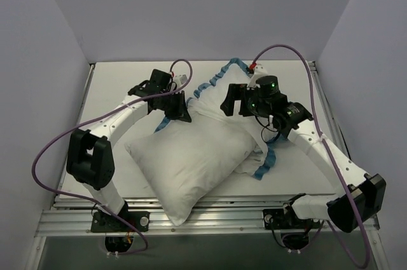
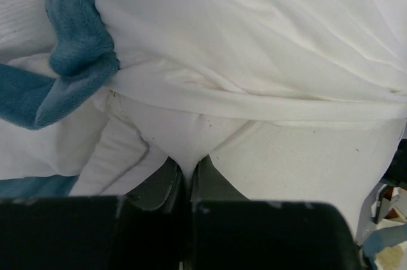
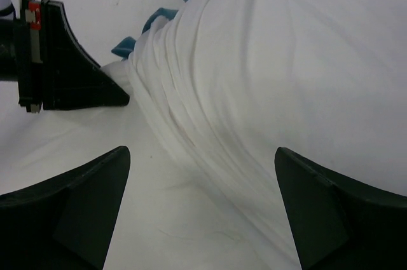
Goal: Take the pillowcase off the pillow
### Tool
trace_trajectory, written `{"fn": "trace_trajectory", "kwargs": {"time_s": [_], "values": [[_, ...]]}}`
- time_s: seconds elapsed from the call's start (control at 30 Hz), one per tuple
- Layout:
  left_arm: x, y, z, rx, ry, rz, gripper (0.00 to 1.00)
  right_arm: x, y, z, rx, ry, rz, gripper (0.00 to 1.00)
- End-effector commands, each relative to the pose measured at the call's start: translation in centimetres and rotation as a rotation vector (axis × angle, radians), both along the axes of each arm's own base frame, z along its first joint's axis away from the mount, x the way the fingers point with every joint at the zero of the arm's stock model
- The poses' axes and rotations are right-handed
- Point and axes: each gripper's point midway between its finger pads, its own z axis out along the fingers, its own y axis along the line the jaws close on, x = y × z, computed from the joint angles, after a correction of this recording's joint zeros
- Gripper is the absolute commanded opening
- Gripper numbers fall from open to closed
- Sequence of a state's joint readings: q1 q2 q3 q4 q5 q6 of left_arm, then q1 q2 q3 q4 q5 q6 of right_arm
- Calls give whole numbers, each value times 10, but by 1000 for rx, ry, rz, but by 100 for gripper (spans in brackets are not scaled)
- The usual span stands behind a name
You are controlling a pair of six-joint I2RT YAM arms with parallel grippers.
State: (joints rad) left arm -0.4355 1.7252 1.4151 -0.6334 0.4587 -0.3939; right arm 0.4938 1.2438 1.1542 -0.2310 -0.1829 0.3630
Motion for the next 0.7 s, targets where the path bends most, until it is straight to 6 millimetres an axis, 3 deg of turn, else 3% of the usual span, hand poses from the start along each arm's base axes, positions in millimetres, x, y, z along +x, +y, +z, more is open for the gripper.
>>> {"fn": "trace_trajectory", "kwargs": {"time_s": [0.0, 0.03, 0.2, 0.3, 0.33, 0.53, 0.57, 0.67], "values": [[8, -5, 65, -12, -260, -71, 2, 26, -3, 34, -46, -117, -48, 91], [10, 3, 68, 49, -293, -51, 2, 35, -4, 42, -61, -142, -62, 91], [-5, -2, 114, 143, -494, -112, 2, 60, 7, 50, -106, -165, -66, 89], [-16, -8, 131, 166, -565, -130, 2, 79, 6, 35, -155, -143, -112, 88], [-17, -8, 134, 171, -581, -129, 2, 85, 10, 22, -174, -119, -108, 88], [-22, -7, 153, 158, -641, -109, 2, 98, 18, -26, -220, -45, -101, 86], [-22, -8, 155, 154, -646, -109, 2, 99, 18, -30, -224, -37, -99, 81], [-24, -5, 158, 158, -654, -102, 2, 100, 10, -43, -267, -19, -129, 54]]}}
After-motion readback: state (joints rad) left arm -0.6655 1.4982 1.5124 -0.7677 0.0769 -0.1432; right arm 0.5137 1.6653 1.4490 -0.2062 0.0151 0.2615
